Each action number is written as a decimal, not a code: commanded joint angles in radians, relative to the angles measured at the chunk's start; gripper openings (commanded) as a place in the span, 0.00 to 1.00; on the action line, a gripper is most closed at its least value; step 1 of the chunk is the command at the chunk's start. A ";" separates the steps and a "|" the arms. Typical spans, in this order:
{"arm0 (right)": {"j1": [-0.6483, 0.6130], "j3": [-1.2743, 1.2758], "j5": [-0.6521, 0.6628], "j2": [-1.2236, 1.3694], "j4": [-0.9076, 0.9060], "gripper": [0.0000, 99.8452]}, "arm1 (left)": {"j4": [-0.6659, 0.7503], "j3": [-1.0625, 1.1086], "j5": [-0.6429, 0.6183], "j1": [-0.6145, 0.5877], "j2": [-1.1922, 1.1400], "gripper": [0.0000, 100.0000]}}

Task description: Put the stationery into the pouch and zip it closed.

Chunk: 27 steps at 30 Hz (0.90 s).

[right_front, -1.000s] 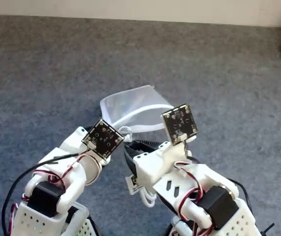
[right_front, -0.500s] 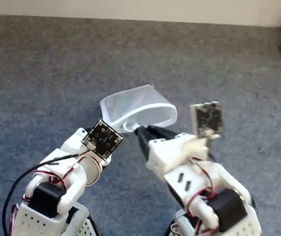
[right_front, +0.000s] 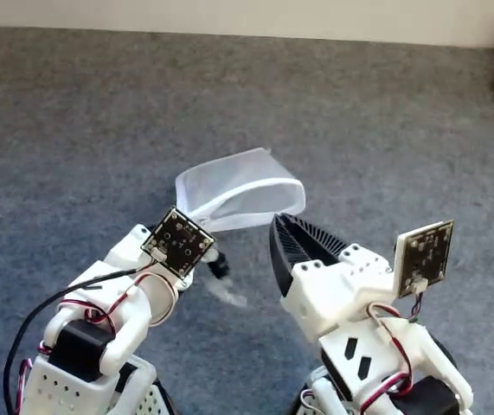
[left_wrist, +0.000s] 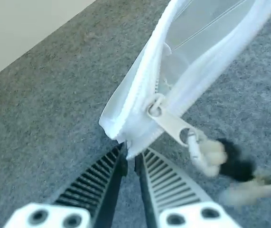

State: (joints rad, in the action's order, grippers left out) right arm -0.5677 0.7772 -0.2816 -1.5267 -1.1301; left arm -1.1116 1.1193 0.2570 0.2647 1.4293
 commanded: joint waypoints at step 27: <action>-0.367 0.344 0.112 0.166 0.300 0.16 | 0.021 0.002 -0.015 -0.004 0.008 0.01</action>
State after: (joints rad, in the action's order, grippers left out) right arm -0.9283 1.0963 -0.1818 -1.3855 -0.9275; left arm -1.1116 1.1193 0.2570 0.2647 1.4293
